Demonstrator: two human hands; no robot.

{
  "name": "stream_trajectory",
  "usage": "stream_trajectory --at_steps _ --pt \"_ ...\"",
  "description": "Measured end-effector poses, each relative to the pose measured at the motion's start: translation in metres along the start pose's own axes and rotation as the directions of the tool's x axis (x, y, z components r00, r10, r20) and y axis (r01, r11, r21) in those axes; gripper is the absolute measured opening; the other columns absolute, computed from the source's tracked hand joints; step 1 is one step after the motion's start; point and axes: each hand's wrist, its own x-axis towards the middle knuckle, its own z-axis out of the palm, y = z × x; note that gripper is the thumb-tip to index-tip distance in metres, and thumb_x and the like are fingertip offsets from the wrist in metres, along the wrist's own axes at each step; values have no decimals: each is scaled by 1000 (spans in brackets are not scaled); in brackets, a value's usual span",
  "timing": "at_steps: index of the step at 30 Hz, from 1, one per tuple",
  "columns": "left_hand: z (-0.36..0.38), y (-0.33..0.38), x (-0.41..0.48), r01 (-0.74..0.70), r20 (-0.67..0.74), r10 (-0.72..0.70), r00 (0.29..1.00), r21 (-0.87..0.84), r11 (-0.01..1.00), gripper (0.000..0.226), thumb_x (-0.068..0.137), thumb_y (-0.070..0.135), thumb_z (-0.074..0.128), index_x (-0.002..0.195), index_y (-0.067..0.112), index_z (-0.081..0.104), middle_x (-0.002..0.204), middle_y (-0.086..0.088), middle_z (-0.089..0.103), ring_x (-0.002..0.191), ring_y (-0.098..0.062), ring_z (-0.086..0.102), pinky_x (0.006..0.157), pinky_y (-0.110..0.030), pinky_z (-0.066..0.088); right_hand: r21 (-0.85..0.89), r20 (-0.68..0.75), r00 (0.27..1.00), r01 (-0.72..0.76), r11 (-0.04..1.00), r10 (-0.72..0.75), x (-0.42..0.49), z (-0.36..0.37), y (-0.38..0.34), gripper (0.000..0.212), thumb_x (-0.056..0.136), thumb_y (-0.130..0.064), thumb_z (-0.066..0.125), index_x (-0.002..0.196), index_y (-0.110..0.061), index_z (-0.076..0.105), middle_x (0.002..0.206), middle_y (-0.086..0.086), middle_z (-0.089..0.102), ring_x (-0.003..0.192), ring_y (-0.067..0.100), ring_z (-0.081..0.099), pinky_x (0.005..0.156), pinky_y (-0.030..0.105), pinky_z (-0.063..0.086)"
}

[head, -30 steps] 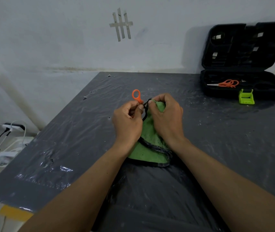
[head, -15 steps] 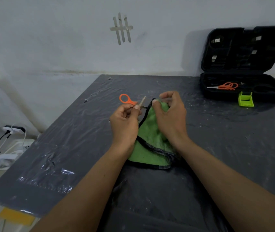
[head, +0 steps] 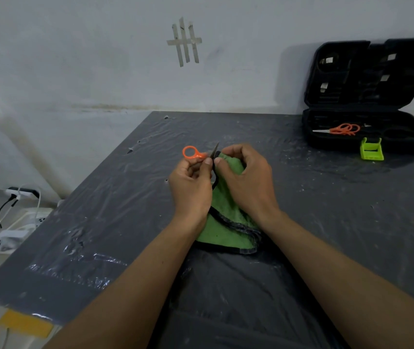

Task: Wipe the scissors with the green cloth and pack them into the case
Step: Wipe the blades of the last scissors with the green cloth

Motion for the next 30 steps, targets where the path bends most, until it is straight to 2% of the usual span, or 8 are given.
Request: stream_trajectory --at_steps 5,10,14,23,30 --pt "1 -1 -3 -62 7 62 998 37 997 20 89 8 61 81 26 65 78 0 68 69 -8 62 66 -22 49 -32 -28 1000 -9 999 8 1 1 1 6 84 -27 67 88 -25 63 81 -18 63 81 0 61 73 24 50" --pt "3 -2 -2 -72 9 71 997 65 995 18 89 8 62 83 25 65 78 1 69 69 -5 63 63 -17 48 -57 -56 998 -38 998 35 1 4 -1 6 81 -23 66 85 -21 62 81 -11 64 86 15 61 81 43 50" --pt "5 -2 -3 -72 1 72 997 62 995 20 89 7 61 82 25 65 76 2 69 67 -1 62 61 -15 47 -62 -83 995 -54 997 49 1 5 -3 6 80 -22 65 83 -18 63 79 -9 64 83 17 60 79 42 50" --pt "5 -2 -3 -68 7 68 998 87 994 18 89 9 61 84 26 65 79 3 69 71 -4 63 66 -19 49 -62 -89 994 -71 996 65 2 4 3 3 81 -22 64 81 -22 61 79 -10 62 87 18 59 71 29 44" --pt "2 -1 -2 -86 6 86 996 103 991 20 89 9 62 83 28 65 82 5 69 77 -8 65 73 -24 53 -66 -93 994 -70 995 64 4 2 6 4 82 -20 64 81 -22 60 80 -10 62 88 18 59 76 32 47"
